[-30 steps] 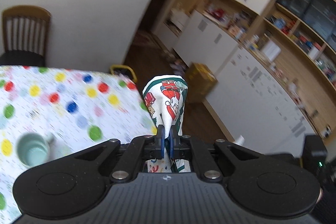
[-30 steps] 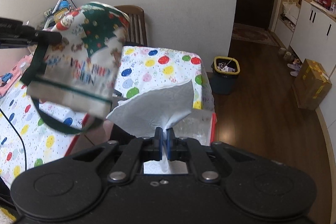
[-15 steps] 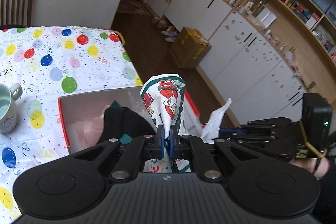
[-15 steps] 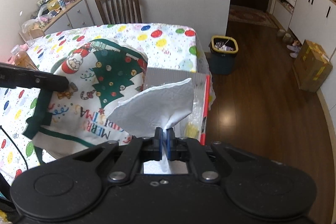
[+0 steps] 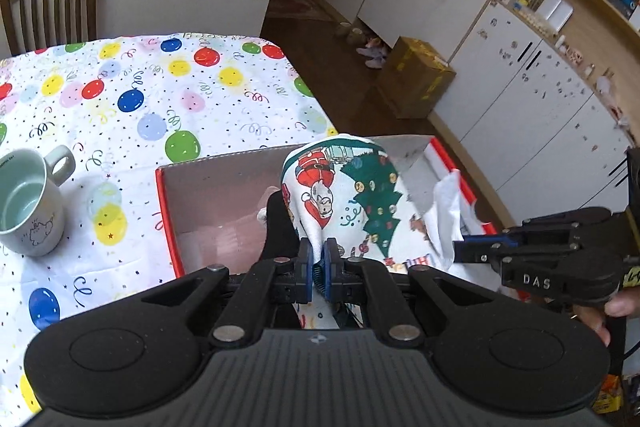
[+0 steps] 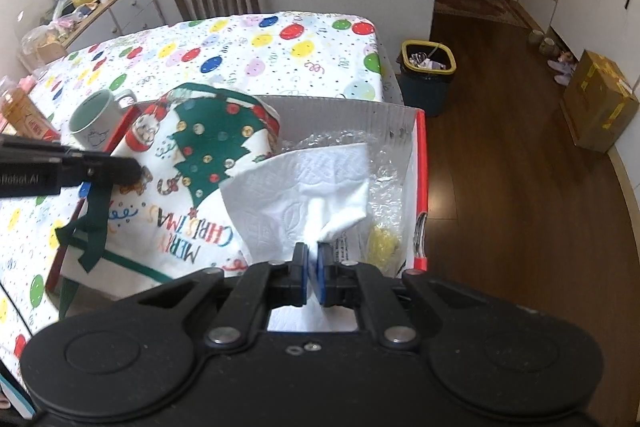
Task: Organize soft objects
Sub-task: 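Carry the tote bag and white tissue over the red box with both grippers, then open both grippers to drop the tote bag and tissue into the box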
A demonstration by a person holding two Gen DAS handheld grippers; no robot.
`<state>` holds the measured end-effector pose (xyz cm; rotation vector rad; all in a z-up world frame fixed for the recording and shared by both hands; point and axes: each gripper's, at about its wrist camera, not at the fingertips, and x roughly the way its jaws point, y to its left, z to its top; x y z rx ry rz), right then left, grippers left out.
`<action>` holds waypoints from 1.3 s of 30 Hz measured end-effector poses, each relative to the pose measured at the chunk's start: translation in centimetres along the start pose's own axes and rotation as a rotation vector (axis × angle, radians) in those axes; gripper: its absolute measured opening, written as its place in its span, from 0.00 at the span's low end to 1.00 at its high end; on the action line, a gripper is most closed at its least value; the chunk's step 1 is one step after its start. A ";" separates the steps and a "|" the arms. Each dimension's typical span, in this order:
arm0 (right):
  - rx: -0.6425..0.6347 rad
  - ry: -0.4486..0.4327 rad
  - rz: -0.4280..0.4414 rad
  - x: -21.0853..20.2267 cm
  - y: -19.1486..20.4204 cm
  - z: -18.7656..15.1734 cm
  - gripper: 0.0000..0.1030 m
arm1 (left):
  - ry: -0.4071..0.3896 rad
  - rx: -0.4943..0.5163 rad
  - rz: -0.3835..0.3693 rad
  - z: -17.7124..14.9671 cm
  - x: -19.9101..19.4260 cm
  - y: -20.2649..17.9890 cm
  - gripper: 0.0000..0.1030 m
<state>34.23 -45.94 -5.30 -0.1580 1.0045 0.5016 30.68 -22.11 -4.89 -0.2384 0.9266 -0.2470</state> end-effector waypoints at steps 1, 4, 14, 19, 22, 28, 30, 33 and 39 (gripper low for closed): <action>0.003 0.000 0.001 0.2 0.0 0.1 0.04 | 0.000 0.002 0.009 0.0 0.2 0.0 0.05; 0.013 0.000 0.004 0.7 -0.1 0.2 0.04 | 0.004 0.006 0.013 -0.1 0.8 0.0 0.05; 0.038 0.005 0.021 -0.1 -0.7 0.0 0.05 | -0.005 0.002 0.034 -0.3 0.5 -0.1 0.15; 0.056 -0.005 0.012 -1.1 -1.0 -0.3 0.07 | -0.009 -0.012 0.013 -0.4 -0.1 0.0 0.34; 0.062 -0.019 0.009 -1.8 -1.0 -0.4 0.09 | -0.025 0.000 0.014 -0.6 -0.8 -0.2 0.57; 0.063 -0.047 0.002 -3.0 -0.8 -0.8 0.16 | -0.078 0.048 0.022 -1.1 -2.7 -0.8 0.59; 0.069 -0.060 -0.003 -3.4 -0.8 -1.0 0.19 | -0.096 0.060 0.021 -1.3 -3.4 -0.9 0.61; 0.080 -0.088 0.004 -4.3 -0.7 -1.4 0.29 | -0.129 0.081 0.027 -1.7 -4.7 -1.1 0.65; 0.084 -0.180 0.020 -7.2 0.6 -2.5 0.56 | -0.188 0.122 0.038 -2.6 -7.5 -1.7 0.69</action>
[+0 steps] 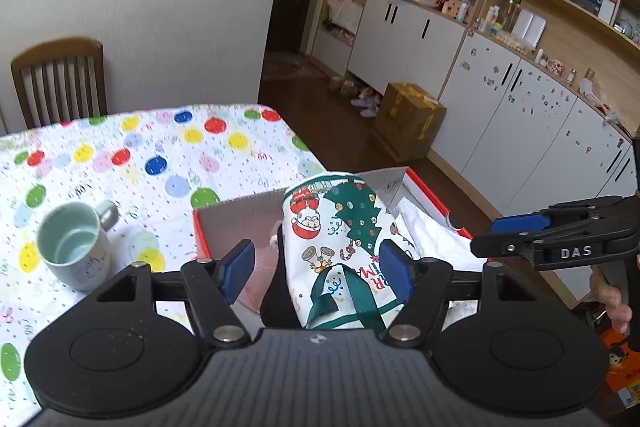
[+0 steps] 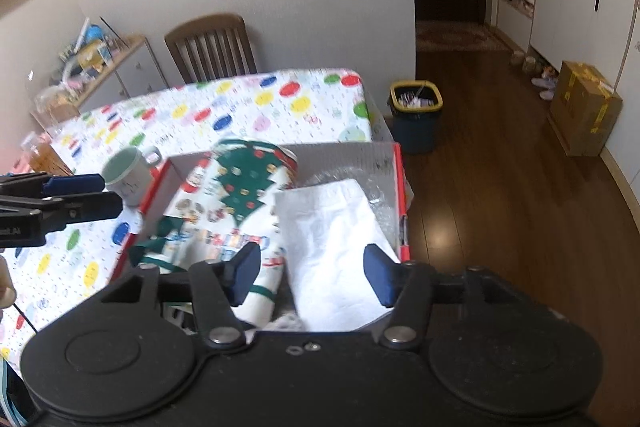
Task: Organize soft objects
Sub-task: 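Open both grippers to drop the tote bag and tissue into the box, then raise both open tools back from the box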
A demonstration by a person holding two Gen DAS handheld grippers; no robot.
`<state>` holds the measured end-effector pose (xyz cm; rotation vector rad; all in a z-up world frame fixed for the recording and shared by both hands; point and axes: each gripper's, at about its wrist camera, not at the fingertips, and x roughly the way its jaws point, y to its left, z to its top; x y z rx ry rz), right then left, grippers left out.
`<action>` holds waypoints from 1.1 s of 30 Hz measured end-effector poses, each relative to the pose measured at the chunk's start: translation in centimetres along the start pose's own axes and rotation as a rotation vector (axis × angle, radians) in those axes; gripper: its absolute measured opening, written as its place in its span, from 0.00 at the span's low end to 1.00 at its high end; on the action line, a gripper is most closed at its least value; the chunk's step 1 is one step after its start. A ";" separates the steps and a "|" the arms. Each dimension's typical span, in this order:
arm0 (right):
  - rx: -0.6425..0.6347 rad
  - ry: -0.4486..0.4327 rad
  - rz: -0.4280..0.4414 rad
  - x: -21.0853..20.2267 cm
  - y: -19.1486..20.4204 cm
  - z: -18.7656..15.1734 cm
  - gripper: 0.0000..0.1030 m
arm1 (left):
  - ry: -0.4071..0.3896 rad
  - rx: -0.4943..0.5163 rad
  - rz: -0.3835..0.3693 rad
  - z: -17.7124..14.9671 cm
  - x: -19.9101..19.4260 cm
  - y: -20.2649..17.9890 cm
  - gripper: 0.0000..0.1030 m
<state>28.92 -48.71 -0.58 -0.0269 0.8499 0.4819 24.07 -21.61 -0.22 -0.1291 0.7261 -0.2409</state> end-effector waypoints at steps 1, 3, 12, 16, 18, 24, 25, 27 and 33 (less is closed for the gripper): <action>0.000 -0.014 0.003 -0.5 0.3 -0.2 0.58 | -0.008 0.004 0.004 0.0 -0.5 -0.1 0.71; -0.001 -0.047 0.012 -1.7 1.1 -0.5 0.62 | -0.029 0.014 0.000 -0.1 -1.5 -0.2 0.74; 0.004 -0.170 0.000 -5.2 4.7 -2.3 0.82 | -0.059 0.077 -0.004 -1.3 -4.4 -0.4 0.83; 0.029 -0.224 -0.017 -6.4 5.9 -3.2 0.91 | -0.070 0.083 -0.017 -2.0 -5.4 -0.2 0.87; 0.042 -0.249 -0.021 -6.8 6.4 -3.7 0.96 | -0.078 0.091 -0.021 -2.2 -5.9 -0.1 0.92; 0.055 -0.295 -0.036 -7.6 8.1 -5.1 1.00 | -0.125 0.112 -0.027 -2.9 -7.8 0.4 0.98; 0.063 -0.299 -0.035 -7.7 8.3 -5.3 1.00 | -0.124 0.113 -0.020 -3.0 -7.9 0.5 0.98; 0.076 -0.309 -0.040 -7.8 8.8 -5.7 1.00 | -0.131 0.126 -0.010 -3.2 -8.4 0.6 0.98; 0.100 -0.332 -0.061 -8.2 10.2 -6.6 1.00 | -0.156 0.133 -0.009 -3.6 -9.8 0.9 0.99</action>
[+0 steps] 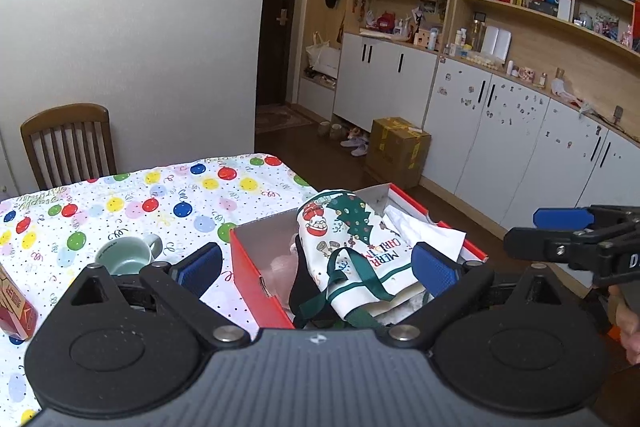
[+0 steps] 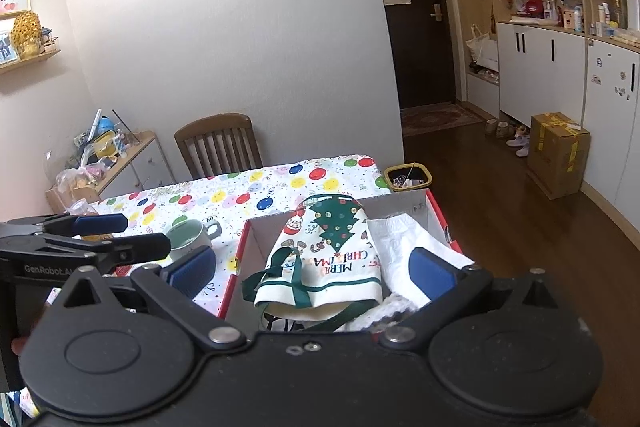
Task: Organize soft objects
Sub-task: 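Raise both open tools back from the box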
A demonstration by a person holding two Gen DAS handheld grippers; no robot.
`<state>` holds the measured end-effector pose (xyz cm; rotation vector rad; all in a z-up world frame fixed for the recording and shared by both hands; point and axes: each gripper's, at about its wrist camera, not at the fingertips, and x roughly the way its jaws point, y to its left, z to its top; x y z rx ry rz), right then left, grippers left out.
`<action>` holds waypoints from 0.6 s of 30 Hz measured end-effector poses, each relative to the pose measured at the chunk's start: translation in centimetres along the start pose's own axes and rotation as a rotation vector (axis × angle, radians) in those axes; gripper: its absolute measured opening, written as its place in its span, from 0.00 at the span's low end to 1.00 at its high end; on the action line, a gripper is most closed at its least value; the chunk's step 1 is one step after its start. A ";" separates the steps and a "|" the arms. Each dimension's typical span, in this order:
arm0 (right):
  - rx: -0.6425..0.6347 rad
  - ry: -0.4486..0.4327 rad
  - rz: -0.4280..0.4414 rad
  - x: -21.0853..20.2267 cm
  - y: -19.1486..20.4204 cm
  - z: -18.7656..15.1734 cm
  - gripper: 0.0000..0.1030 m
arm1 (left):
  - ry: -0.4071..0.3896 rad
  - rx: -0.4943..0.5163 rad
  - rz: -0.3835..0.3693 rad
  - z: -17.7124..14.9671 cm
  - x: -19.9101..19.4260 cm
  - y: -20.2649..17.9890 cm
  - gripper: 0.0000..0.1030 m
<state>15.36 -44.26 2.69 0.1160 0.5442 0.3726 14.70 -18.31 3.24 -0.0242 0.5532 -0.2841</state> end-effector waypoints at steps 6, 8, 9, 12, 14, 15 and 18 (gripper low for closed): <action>0.011 -0.024 -0.037 -0.7 1.1 -0.7 1.00 | -0.002 -0.038 -0.033 0.0 -0.8 0.5 0.99; 0.021 -0.030 -0.050 -0.9 1.3 -0.9 1.00 | 0.002 -0.042 -0.036 -0.1 -0.8 0.5 0.99; 0.022 -0.031 -0.055 -0.9 1.4 -1.0 1.00 | 0.003 -0.040 -0.037 -0.2 -0.9 0.4 0.99; 0.013 -0.046 -0.081 -1.3 1.8 -1.1 1.00 | 0.003 -0.028 -0.043 -0.4 -1.0 0.2 0.99; 0.015 -0.056 -0.104 -1.4 1.8 -1.2 1.00 | 0.001 -0.018 -0.046 -0.5 -1.1 0.0 0.99; 0.020 -0.056 -0.115 -1.4 1.8 -1.2 1.00 | 0.000 -0.014 -0.053 -0.5 -1.2 -0.1 0.99; 0.019 -0.054 -0.120 -1.4 1.9 -1.3 1.00 | -0.004 -0.011 -0.061 -0.7 -1.5 -0.2 0.99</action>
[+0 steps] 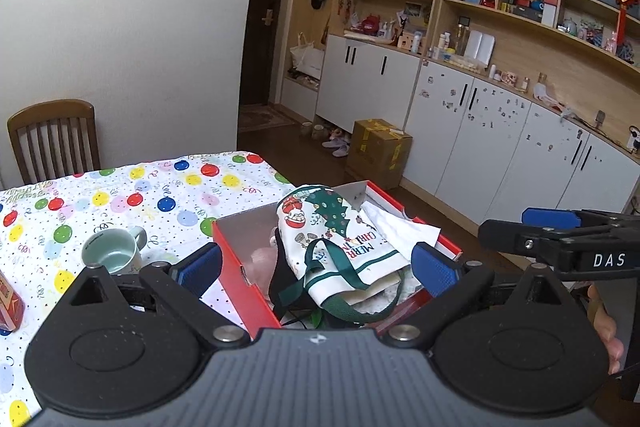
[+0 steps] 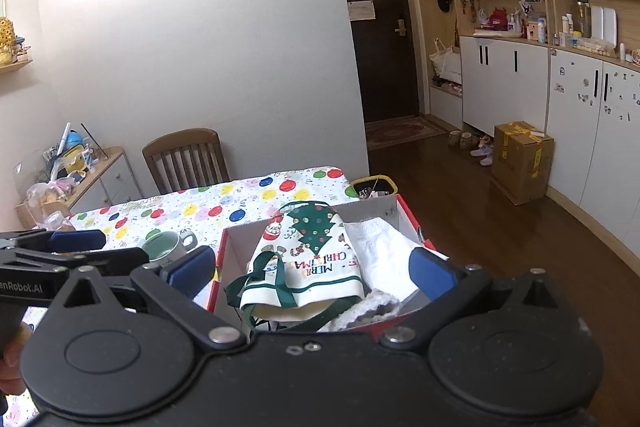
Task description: Organize soft objects
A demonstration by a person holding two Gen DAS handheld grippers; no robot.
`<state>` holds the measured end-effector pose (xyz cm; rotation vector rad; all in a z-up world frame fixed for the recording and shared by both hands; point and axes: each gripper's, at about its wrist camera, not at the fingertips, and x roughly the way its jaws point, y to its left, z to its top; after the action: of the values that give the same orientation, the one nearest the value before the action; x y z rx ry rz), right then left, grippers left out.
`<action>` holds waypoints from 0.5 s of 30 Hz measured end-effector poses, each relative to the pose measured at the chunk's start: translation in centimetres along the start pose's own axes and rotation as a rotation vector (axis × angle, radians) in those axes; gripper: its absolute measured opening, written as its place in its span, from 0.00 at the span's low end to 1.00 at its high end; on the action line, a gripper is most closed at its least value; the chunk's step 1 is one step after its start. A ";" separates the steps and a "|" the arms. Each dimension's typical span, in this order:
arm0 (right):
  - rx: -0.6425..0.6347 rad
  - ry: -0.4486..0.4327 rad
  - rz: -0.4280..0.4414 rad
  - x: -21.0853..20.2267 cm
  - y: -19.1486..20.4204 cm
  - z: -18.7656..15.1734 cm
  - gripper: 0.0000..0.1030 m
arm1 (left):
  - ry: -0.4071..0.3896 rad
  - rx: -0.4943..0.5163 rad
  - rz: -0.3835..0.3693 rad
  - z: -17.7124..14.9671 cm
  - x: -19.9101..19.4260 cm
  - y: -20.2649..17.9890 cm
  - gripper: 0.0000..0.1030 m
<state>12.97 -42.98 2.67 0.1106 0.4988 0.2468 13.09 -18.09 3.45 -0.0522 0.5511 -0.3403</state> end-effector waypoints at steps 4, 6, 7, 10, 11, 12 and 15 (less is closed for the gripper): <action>-0.025 -0.004 -0.007 -0.1 0.9 -0.4 1.00 | 0.000 0.016 0.003 -0.2 -0.2 -0.2 0.99; -0.031 -0.002 -0.005 -0.2 1.1 -0.6 1.00 | 0.000 0.016 0.001 -0.3 -0.2 -0.2 0.99; -0.036 0.000 -0.003 -0.2 1.2 -0.6 1.00 | 0.000 0.017 0.000 -0.3 -0.2 -0.2 0.99; -0.041 0.003 -0.001 -0.2 1.5 -0.7 1.00 | 0.000 0.020 -0.002 -0.4 -0.3 -0.3 0.99; -0.043 0.003 -0.002 -0.2 1.6 -0.7 1.00 | -0.001 0.021 -0.001 -0.5 -0.3 -0.3 0.99; -0.044 0.003 -0.004 -0.2 1.7 -0.7 1.00 | -0.002 0.021 -0.001 -0.5 -0.4 -0.3 0.99; -0.044 0.007 0.000 -0.1 1.8 -0.8 1.00 | 0.000 0.020 0.001 -0.5 -0.4 -0.2 0.99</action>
<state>12.11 -41.23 2.37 0.0665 0.4998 0.2582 12.47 -18.14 3.21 -0.0332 0.5477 -0.3451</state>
